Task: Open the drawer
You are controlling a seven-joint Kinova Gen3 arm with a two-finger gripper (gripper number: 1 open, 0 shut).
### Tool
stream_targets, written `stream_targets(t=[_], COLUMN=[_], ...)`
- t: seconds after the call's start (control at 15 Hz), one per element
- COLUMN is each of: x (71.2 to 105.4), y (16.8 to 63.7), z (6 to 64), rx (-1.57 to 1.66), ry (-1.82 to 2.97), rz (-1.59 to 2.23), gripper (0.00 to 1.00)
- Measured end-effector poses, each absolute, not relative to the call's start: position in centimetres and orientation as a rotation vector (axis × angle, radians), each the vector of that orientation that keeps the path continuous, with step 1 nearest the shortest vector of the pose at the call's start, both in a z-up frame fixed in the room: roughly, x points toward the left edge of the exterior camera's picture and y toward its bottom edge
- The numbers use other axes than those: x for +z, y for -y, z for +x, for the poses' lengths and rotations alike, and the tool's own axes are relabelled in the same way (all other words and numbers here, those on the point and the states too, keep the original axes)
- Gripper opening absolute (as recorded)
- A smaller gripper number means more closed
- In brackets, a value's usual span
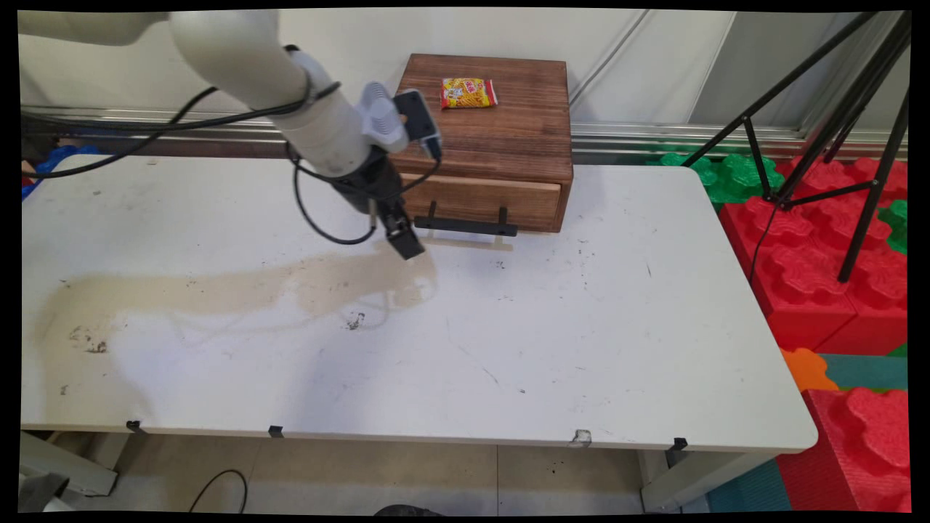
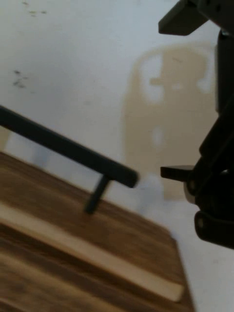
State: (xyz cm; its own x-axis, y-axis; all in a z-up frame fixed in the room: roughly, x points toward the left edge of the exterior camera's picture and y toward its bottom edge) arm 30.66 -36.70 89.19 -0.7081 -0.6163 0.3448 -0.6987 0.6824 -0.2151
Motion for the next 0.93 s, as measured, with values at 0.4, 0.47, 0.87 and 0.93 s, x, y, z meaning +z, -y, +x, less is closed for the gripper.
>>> stream_targets(t=[0.4, 0.47, 0.87, 0.93], x=[87.9, 87.6, 85.1, 84.7], y=[39.4, 39.8, 42.5, 42.8], z=[27.9, 27.4, 25.5, 25.3], rx=[0.518, 0.523, 0.545, 0.542], ry=[2.653, 2.654, 2.668, 2.669], rz=[0.988, 0.977, 0.900, 0.894], gripper=[1.00, 1.00, 1.00, 1.00])
